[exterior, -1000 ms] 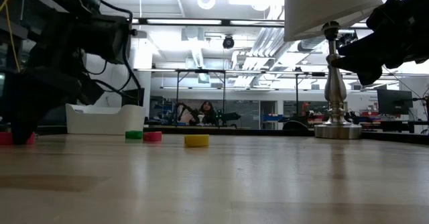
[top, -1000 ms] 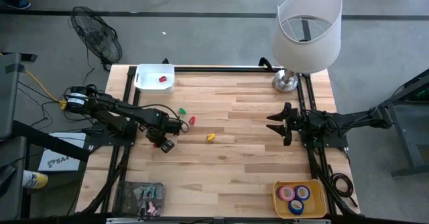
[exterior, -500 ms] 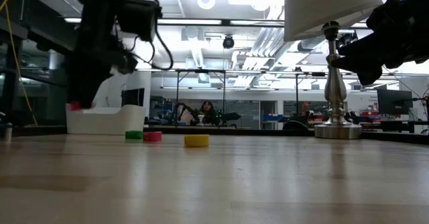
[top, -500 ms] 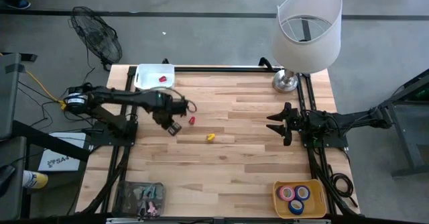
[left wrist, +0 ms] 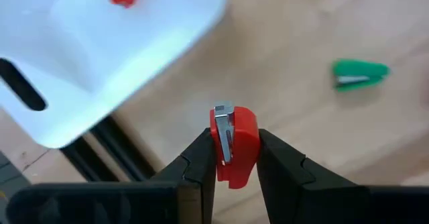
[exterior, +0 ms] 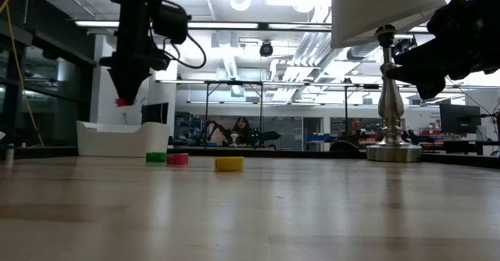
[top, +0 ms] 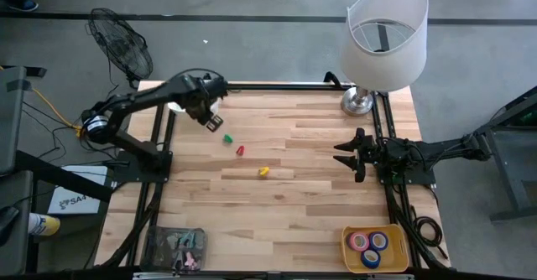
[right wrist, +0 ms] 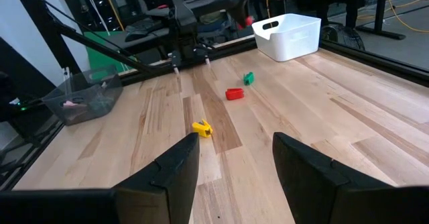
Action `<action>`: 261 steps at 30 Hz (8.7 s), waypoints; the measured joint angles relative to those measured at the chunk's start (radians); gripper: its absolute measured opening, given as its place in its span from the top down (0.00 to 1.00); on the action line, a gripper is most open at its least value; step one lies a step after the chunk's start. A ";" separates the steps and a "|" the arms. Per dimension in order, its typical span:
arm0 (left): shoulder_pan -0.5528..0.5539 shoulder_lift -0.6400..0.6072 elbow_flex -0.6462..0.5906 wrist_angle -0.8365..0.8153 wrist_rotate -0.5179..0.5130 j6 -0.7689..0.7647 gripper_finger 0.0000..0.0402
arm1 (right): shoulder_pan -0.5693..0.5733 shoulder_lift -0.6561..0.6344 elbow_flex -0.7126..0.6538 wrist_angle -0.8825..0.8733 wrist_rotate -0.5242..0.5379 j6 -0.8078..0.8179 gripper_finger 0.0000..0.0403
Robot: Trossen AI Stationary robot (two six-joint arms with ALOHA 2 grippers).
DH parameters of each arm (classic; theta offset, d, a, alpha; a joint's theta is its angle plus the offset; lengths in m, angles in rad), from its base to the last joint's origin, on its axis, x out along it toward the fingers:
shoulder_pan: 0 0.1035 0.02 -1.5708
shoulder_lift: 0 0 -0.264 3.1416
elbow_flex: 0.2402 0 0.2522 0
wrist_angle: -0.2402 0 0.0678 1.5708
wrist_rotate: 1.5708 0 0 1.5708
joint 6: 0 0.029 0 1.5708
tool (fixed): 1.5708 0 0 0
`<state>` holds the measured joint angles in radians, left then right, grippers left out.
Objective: Pick and place Stapler, Stapler remover, tape
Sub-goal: Put the bottom red stapler into the white bin, then put the green stapler into the white bin, then put the red stapler into the white bin
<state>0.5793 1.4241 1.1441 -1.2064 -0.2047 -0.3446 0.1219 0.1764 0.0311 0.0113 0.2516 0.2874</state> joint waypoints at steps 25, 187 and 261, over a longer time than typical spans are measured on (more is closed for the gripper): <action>0.397 0.152 0.001 0.152 0.076 0.142 0.79 | 0.000 0.000 0.000 0.000 0.000 0.000 0.55; 0.373 0.061 -0.111 0.196 0.065 0.101 0.76 | 0.000 0.000 0.000 0.000 0.000 0.000 0.55; -0.111 0.065 -0.020 0.270 0.174 -0.092 0.43 | 0.000 0.000 0.000 0.000 0.000 0.000 0.55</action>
<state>0.4684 1.4895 1.1236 -0.9363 -0.0306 -0.4367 0.1222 0.1768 0.0307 0.0116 0.2516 0.2874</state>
